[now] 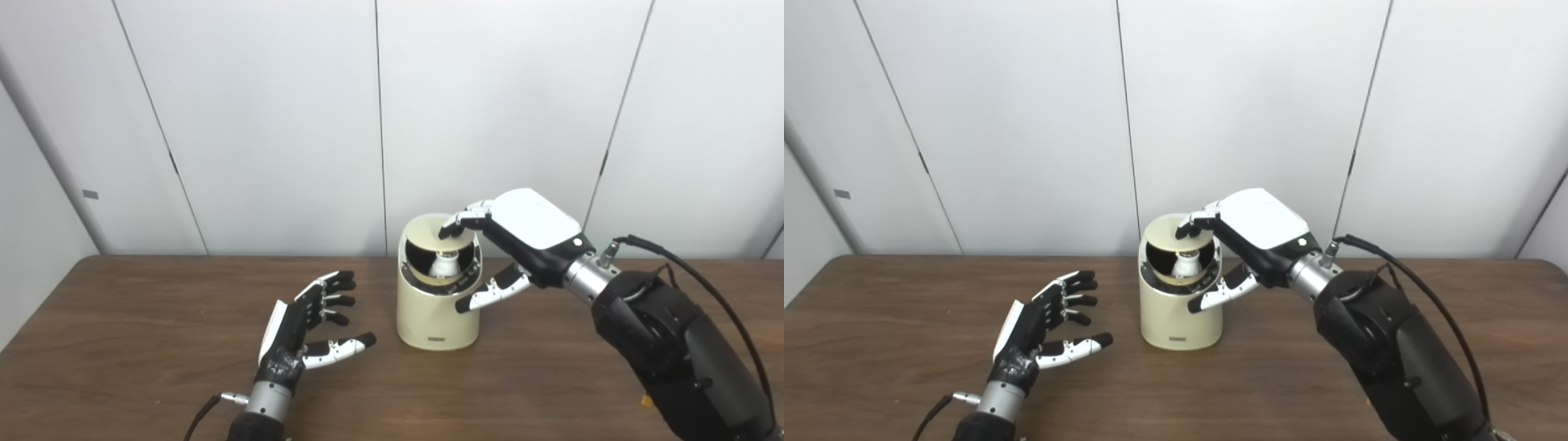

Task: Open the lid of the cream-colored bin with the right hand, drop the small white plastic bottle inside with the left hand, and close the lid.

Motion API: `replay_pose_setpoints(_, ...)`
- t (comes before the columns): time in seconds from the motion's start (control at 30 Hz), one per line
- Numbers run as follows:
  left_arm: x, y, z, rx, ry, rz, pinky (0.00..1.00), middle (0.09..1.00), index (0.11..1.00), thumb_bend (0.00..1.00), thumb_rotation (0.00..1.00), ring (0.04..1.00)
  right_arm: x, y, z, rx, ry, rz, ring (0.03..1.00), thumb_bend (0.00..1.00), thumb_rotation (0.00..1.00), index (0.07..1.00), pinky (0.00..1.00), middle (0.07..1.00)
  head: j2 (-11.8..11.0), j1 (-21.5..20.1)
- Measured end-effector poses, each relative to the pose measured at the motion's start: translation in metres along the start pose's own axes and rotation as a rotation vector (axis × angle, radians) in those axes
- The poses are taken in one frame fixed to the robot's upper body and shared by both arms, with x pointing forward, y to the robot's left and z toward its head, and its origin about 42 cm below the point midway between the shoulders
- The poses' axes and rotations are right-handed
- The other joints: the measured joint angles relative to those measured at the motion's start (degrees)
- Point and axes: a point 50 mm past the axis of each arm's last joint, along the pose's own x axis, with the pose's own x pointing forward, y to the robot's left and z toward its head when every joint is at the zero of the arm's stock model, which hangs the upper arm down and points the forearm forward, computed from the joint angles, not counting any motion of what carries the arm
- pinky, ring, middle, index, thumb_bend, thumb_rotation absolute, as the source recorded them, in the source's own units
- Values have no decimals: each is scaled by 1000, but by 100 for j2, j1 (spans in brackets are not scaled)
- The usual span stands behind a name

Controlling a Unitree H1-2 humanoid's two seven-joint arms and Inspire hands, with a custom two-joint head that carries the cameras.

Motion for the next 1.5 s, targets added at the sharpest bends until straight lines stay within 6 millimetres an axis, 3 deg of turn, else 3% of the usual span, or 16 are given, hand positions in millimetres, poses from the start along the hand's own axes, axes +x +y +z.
replay_pose_setpoints(0.67, 0, -4, 1, -7, 0, 7, 563, 777, 797, 736, 0, 703, 2, 9, 8, -34, -23, 77, 831, 717, 357, 707, 827, 724, 26, 53)
replay_pose_setpoints(1.3, 0, -5, 1, -9, 0, 8, 560, 783, 799, 734, 0, 704, 1, 13, 15, -48, -54, 115, 821, 700, 372, 705, 826, 715, 61, 62)
replay_pose_setpoints(1.5, 0, -4, 1, -7, 0, 9, 557, 781, 798, 737, 0, 699, 1, 13, 20, -90, -35, 152, 857, 697, 438, 719, 879, 739, 70, 62)
